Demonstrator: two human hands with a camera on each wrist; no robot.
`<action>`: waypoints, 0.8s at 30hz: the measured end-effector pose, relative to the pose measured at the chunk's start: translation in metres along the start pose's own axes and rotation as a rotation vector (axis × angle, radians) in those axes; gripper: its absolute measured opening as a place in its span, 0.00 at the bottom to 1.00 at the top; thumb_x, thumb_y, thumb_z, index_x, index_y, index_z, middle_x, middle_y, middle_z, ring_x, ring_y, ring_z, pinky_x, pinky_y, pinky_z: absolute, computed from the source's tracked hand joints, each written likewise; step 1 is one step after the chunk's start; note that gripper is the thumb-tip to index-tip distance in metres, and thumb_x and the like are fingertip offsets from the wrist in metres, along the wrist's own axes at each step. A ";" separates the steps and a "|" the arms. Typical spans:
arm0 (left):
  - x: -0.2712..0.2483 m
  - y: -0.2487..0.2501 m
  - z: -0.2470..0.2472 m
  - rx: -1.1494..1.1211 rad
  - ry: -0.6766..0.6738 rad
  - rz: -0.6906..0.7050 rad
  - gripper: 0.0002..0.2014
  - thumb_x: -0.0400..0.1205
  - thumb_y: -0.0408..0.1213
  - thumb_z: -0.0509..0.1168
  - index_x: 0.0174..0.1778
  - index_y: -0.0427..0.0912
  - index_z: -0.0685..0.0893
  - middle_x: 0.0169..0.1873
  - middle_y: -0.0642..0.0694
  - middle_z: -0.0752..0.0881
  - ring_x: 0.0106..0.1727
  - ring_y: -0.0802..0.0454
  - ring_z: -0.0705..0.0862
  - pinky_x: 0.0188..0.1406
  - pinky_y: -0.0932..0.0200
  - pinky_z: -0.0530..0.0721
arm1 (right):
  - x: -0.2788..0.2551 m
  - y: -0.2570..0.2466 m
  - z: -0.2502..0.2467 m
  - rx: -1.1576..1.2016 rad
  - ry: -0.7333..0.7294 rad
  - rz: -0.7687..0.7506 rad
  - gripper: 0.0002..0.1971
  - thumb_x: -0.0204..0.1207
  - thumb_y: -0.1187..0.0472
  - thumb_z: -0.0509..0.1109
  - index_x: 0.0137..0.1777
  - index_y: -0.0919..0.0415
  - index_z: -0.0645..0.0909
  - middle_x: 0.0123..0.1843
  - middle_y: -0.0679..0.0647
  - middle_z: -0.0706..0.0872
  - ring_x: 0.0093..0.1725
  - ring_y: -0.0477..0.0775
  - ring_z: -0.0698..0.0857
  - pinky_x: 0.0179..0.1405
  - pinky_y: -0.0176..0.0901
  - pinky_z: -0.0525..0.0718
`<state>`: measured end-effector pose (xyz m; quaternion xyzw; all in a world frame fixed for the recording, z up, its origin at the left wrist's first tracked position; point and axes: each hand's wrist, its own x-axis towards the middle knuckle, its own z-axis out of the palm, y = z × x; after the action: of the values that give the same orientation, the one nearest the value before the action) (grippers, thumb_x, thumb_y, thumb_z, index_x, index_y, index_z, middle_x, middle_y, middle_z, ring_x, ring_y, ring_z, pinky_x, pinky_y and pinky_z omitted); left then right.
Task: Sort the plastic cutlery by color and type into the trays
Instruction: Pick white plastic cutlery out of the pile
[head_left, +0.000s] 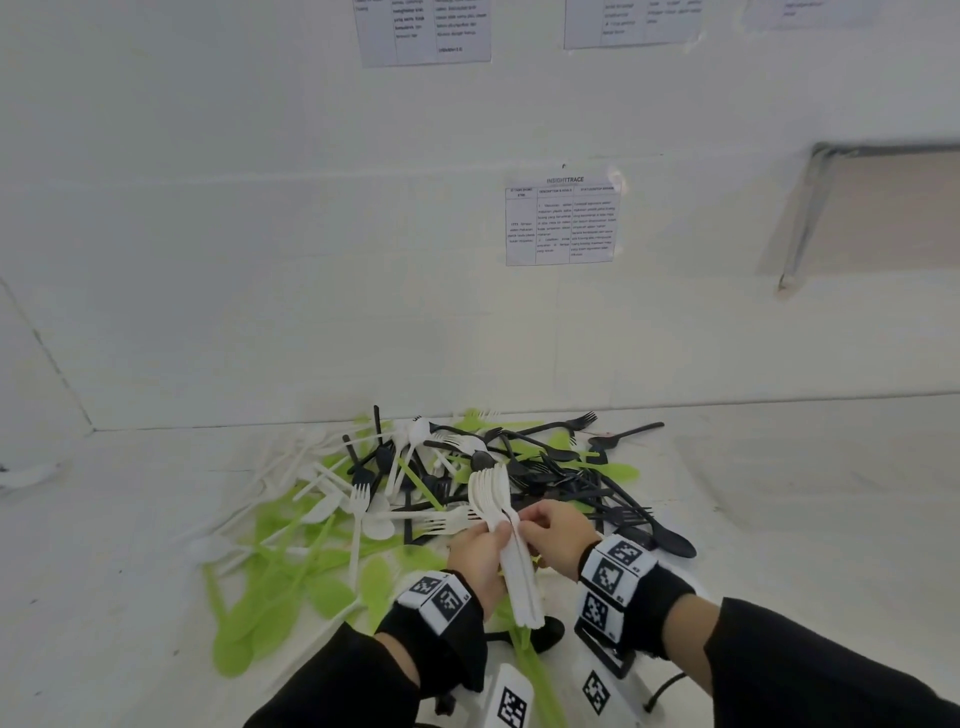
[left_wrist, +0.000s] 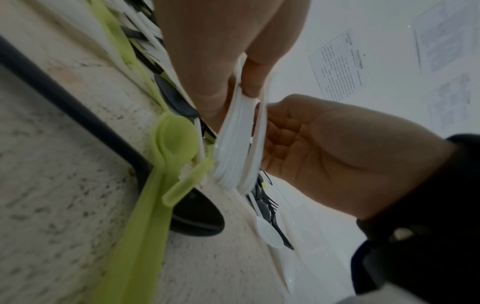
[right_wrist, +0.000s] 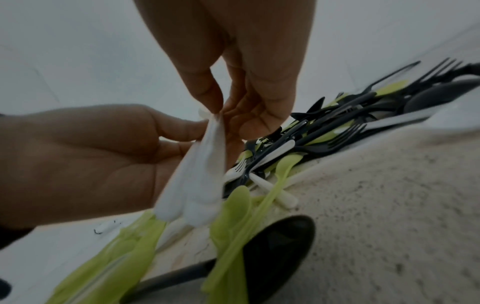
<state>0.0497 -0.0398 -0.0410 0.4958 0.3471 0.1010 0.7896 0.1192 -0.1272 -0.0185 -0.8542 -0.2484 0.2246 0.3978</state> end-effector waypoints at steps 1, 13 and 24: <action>0.000 0.000 0.001 -0.002 -0.013 -0.002 0.12 0.86 0.28 0.55 0.60 0.30 0.80 0.54 0.29 0.84 0.46 0.39 0.84 0.38 0.48 0.84 | 0.000 -0.001 0.000 -0.008 0.005 -0.005 0.11 0.79 0.60 0.63 0.58 0.60 0.80 0.48 0.52 0.85 0.51 0.54 0.85 0.57 0.47 0.85; 0.005 0.019 -0.007 0.030 0.043 0.039 0.06 0.82 0.22 0.61 0.39 0.31 0.78 0.31 0.36 0.82 0.23 0.50 0.83 0.22 0.61 0.82 | 0.003 -0.014 -0.041 -0.419 -0.020 -0.101 0.15 0.78 0.66 0.62 0.61 0.57 0.83 0.59 0.52 0.86 0.62 0.52 0.82 0.59 0.33 0.75; 0.007 0.028 -0.005 0.062 0.079 0.002 0.12 0.85 0.24 0.55 0.35 0.33 0.75 0.33 0.39 0.77 0.30 0.47 0.77 0.28 0.57 0.76 | 0.004 0.038 -0.071 -1.052 -0.184 0.137 0.14 0.80 0.54 0.63 0.58 0.62 0.81 0.56 0.61 0.84 0.50 0.56 0.81 0.43 0.36 0.80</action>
<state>0.0574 -0.0193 -0.0219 0.5158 0.3804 0.1103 0.7596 0.1728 -0.1867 -0.0075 -0.9292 -0.3048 0.1691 -0.1228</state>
